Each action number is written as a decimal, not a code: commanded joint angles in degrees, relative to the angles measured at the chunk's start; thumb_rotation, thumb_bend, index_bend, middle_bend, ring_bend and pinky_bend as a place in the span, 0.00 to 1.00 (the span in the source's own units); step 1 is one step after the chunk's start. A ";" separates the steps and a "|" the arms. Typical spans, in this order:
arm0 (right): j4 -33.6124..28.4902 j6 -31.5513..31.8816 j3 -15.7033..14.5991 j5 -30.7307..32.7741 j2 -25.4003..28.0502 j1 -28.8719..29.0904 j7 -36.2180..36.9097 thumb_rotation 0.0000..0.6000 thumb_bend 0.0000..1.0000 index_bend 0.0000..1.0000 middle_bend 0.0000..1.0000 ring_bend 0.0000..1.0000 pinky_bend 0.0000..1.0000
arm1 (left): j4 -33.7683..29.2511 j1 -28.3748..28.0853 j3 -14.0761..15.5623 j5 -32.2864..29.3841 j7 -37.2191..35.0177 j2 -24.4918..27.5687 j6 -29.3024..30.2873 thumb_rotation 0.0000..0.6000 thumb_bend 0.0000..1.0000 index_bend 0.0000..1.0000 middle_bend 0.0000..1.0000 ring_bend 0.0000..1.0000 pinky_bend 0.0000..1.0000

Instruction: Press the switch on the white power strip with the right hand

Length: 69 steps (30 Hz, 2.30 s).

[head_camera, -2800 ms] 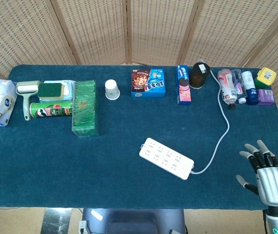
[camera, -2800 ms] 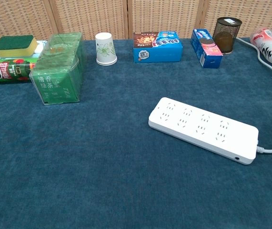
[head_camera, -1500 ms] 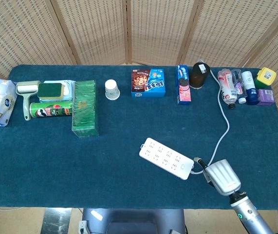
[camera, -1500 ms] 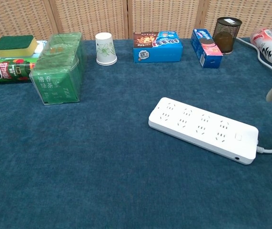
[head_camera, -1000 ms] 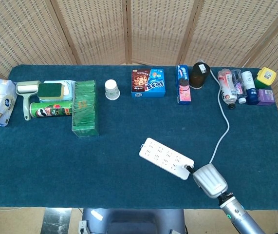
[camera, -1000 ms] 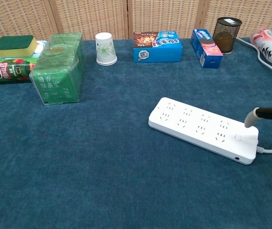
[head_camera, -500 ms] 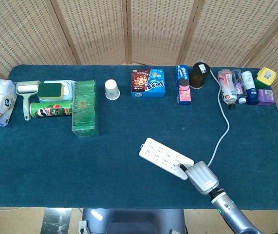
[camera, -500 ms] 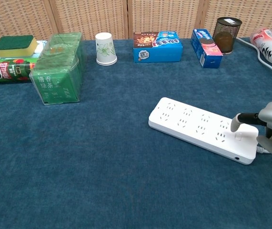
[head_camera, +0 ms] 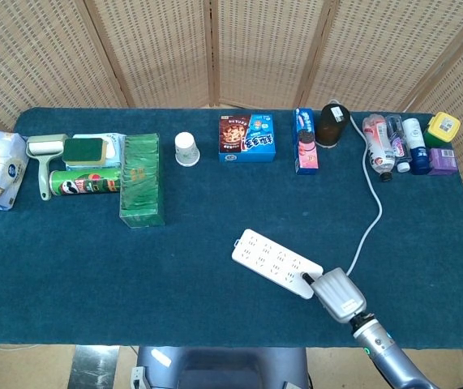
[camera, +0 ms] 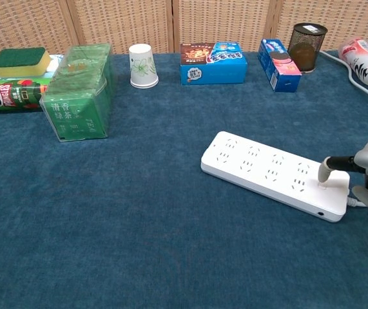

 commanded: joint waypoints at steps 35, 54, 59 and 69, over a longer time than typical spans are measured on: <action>-1.67 0.23 -0.01 3.04 -0.07 1.28 -2.99 1.00 0.68 0.31 1.00 1.00 1.00 | 1.29 -0.07 -0.25 -1.25 -1.90 -0.04 -0.35 1.00 0.05 0.00 0.00 0.00 0.08; -6.19 16.77 4.25 -6.23 6.23 -0.99 8.39 1.00 0.68 0.31 1.00 1.00 1.00 | 1.95 -0.52 -0.31 -1.03 -2.69 -0.14 -0.76 1.00 0.05 0.00 0.00 0.00 0.08; -2.16 23.56 4.65 -8.75 5.99 -3.05 15.27 1.00 0.67 0.30 1.00 1.00 1.00 | 1.99 -0.40 -0.21 -0.91 -2.80 -0.24 -0.59 1.00 0.05 0.00 0.00 0.00 0.08; 6.66 29.49 3.06 -9.16 3.92 -6.44 26.92 1.00 0.04 0.09 0.30 0.28 0.34 | 2.09 -0.42 0.07 -0.67 -2.47 -0.62 -0.87 1.00 0.05 0.00 0.00 0.00 0.08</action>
